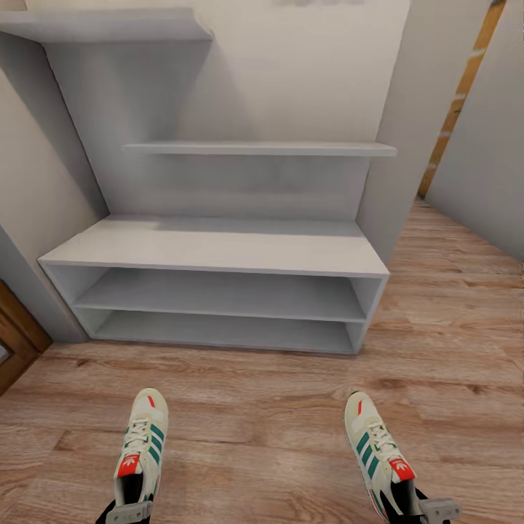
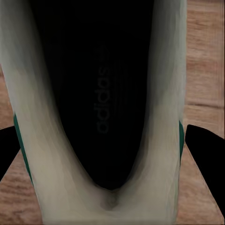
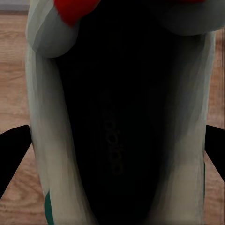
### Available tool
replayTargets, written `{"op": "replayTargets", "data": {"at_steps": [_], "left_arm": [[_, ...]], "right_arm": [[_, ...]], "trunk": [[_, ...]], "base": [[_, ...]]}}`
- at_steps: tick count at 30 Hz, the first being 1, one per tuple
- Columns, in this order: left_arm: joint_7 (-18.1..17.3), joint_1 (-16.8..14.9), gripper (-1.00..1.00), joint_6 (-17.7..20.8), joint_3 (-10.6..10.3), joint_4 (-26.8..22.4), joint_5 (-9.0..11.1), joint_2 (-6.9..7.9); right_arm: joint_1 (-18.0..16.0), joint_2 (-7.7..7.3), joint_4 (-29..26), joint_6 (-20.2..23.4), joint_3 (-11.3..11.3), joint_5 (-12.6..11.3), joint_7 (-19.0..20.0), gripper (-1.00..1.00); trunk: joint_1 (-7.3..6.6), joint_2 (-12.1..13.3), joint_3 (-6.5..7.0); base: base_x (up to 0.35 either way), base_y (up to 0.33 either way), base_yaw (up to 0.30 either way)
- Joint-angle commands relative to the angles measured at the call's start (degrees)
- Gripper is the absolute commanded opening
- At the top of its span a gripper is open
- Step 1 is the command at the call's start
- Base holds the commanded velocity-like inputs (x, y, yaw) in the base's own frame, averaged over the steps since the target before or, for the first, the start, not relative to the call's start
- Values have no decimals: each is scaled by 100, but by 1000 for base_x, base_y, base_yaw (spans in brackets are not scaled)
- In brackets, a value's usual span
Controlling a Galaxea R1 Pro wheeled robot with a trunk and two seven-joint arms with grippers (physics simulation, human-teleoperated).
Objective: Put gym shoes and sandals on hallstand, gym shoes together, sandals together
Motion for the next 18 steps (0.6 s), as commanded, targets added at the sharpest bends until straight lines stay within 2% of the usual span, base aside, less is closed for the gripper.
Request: {"op": "replayTargets", "data": {"at_steps": [1,18], "left_arm": [[-9,-2,-100,-15,-8,-1,40,2],[-9,-2,-100,-15,-8,7,37,-1]], "right_arm": [[-6,4,7,-10,-38,-2,50,-100],[-6,4,5,-10,-38,-2,56,-100]], "trunk": [[-1,-2,-4],[-1,-2,-4]], "base": [[0,-273,0],[-4,-273,0]]}}
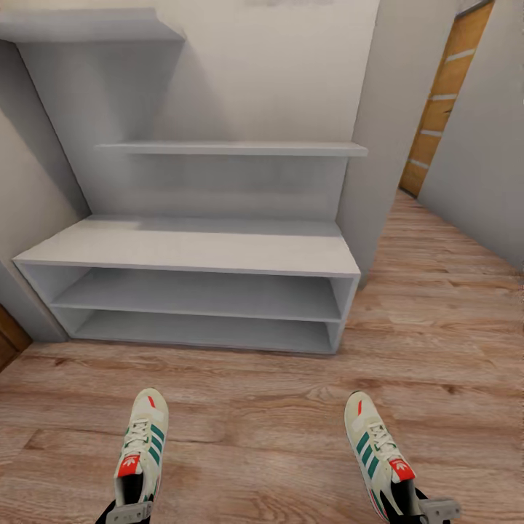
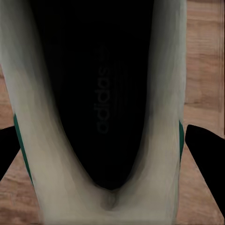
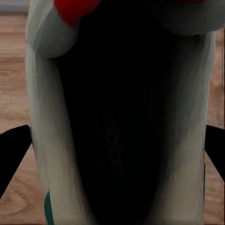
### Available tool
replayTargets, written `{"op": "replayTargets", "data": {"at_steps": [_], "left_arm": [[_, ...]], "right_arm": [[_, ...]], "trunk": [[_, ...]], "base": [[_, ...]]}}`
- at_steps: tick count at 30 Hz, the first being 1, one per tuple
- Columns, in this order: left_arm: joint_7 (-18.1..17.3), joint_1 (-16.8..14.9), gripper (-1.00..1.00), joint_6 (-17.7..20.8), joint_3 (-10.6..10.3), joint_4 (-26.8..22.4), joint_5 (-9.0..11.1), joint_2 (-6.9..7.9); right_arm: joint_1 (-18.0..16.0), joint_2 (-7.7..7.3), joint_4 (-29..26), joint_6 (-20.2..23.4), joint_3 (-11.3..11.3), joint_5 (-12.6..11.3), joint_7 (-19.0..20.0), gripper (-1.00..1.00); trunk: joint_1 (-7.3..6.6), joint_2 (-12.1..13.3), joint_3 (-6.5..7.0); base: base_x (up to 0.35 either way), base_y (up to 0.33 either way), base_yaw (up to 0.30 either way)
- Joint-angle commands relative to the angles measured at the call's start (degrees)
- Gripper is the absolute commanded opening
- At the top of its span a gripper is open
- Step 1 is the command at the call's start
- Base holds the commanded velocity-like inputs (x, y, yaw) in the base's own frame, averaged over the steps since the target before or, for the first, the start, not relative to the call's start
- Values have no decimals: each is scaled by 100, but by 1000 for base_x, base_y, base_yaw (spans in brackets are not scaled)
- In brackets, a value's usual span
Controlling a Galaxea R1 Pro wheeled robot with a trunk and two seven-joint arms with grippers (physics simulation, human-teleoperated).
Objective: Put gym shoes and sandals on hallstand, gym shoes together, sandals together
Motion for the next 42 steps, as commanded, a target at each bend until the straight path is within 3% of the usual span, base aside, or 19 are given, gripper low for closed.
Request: {"op": "replayTargets", "data": {"at_steps": [1,16,34,37,38,42], "left_arm": [[-9,-2,-100,-15,-8,0,43,1],[-9,-2,-100,-16,-8,8,55,5],[-9,-2,-100,-17,1,9,59,14],[-24,-74,-100,80,-51,-18,-5,-19],[-25,-105,-100,166,-62,-63,-30,-30],[-26,-371,-100,678,-67,-273,-87,-56]], "right_arm": [[-6,4,4,-10,-38,-1,50,-100],[-6,4,9,-10,-38,-1,54,-100],[-6,2,-7,-10,-38,-4,45,-100],[-6,-80,-17,-10,-474,-11,-229,-100],[-6,-121,-41,-5,-836,-11,-513,-100],[-6,-272,-109,11,-1186,-10,-860,-100]], "trunk": [[-2,-2,-4],[-2,-2,68],[-2,-2,90],[-2,-2,90],[-2,-2,90],[-2,-2,90]], "base": [[-78,-273,0],[-198,-210,0],[-21,-13,0],[0,0,0],[0,0,0],[0,0,0]]}}
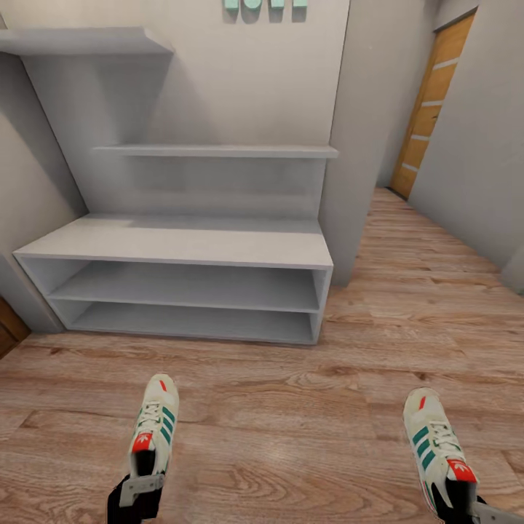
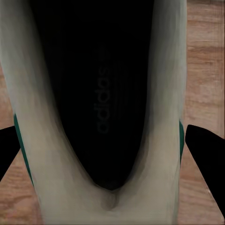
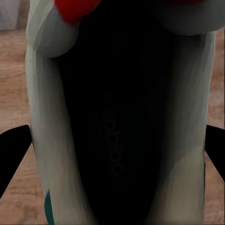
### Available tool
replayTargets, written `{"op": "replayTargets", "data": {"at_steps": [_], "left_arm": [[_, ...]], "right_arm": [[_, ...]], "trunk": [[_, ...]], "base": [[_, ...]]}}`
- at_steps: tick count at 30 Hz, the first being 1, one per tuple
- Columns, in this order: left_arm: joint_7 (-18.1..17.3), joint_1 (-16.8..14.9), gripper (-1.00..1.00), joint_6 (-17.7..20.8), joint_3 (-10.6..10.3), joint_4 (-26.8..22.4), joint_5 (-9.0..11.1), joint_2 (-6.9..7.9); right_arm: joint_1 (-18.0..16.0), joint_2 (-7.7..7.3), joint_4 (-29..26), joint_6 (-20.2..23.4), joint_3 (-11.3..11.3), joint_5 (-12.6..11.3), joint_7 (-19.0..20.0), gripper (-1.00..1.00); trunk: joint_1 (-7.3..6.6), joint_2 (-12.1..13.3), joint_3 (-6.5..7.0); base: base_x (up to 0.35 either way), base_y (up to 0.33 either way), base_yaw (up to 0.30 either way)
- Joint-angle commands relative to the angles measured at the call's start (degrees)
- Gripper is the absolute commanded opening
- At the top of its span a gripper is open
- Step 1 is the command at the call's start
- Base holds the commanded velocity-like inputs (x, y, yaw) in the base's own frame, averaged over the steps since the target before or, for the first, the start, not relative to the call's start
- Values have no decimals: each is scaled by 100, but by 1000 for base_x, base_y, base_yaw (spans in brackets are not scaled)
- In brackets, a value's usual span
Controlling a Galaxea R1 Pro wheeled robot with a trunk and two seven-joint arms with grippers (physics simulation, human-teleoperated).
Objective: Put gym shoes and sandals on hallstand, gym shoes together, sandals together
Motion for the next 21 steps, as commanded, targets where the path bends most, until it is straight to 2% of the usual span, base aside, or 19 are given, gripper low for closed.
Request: {"op": "replayTargets", "data": {"at_steps": [1,3,4,6,8,9,10,15,19,21], "left_arm": [[-12,-73,-100,118,-9,-29,41,-3],[-28,-289,-100,530,-9,-105,-10,-19],[-41,-531,-100,930,-10,-150,-48,-67],[-44,-712,-100,1174,-10,-172,-66,-127],[-32,-1082,-100,1635,-14,-199,-125,-275],[-28,-1170,-100,1747,-17,-203,-151,-311],[-6,-1626,-100,2345,-33,-214,-347,-480],[11,-2159,-100,3084,-48,-213,-552,-720],[12,-2506,-100,3455,-53,-207,-599,-869],[5,-2607,-100,3552,-53,-207,-602,-894]], "right_arm": [[-5,-37,-6,-11,-59,19,19,-100],[-5,-161,-29,1,-123,14,-51,-100],[-5,-252,-40,13,-205,12,-99,-100],[-5,-289,-51,23,-299,11,-137,-100],[-5,-329,-97,42,-583,10,-226,-100],[-5,-334,-114,50,-654,12,-241,-100],[-5,-345,-205,136,-845,22,-265,-100],[-5,-330,-335,188,-892,26,-231,-100],[-5,-310,-402,196,-899,27,-211,-100],[-5,-307,-412,199,-900,27,-208,-100]], "trunk": [[-1,-2,-5],[-1,-2,-5],[-1,-2,-5],[-1,-2,-5],[-1,-2,-5],[-1,-2,-5],[-1,-2,-5],[-1,-2,-5],[-1,-2,-5],[-1,-2,-5]], "base": [[0,0,0],[0,0,0],[0,0,0],[0,0,0],[0,0,0],[0,0,0],[0,0,0],[0,0,0],[0,0,0],[0,0,0]]}}
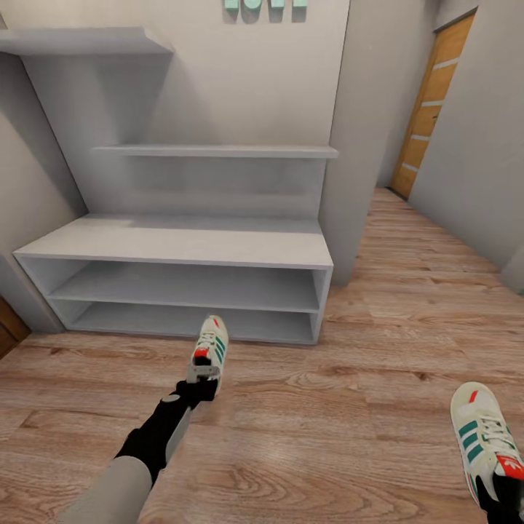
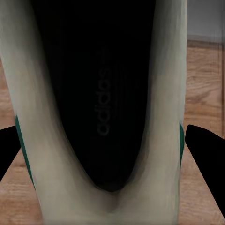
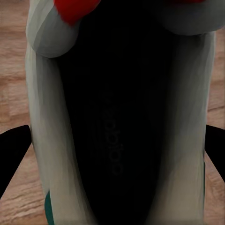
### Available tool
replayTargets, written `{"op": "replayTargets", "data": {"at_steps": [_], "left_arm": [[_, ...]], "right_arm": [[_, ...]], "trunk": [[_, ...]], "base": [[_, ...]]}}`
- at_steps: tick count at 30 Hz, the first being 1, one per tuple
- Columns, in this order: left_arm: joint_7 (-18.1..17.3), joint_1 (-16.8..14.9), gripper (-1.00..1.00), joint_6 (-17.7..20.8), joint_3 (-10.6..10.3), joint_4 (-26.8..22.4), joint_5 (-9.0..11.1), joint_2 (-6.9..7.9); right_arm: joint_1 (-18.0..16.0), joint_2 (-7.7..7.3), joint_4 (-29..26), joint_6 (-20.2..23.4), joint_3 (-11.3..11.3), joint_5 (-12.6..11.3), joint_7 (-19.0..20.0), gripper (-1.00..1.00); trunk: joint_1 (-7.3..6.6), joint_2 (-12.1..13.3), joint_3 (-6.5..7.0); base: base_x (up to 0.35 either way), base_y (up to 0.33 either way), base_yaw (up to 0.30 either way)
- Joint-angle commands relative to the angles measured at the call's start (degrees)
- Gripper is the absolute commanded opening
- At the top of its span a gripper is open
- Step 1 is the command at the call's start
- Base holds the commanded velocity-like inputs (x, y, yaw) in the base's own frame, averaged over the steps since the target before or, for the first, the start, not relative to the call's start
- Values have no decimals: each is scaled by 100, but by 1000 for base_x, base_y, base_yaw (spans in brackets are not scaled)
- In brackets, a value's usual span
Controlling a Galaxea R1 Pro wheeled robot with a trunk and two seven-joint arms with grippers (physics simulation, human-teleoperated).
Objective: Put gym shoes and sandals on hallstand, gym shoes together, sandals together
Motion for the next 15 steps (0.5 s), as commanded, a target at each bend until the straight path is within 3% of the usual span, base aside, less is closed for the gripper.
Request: {"op": "replayTargets", "data": {"at_steps": [1,4,9,15], "left_arm": [[-12,-49,-100,80,11,-9,-13,-11],[-14,-271,-100,367,10,-9,-22,-36],[-25,-323,-100,498,0,-45,-24,-23],[-15,-316,-100,722,-186,-603,-29,-26]], "right_arm": [[-6,4,2,-15,-32,1,50,-100],[-6,7,-40,-8,-28,8,53,-100],[-6,14,-168,5,-30,17,54,-100],[-6,16,-191,11,-35,19,52,-100]], "trunk": [[-1,-2,-5],[-1,-2,-5],[-1,-2,-5],[21,-42,-24]], "base": [[0,0,0],[0,0,0],[0,0,-4],[0,0,-248]]}}
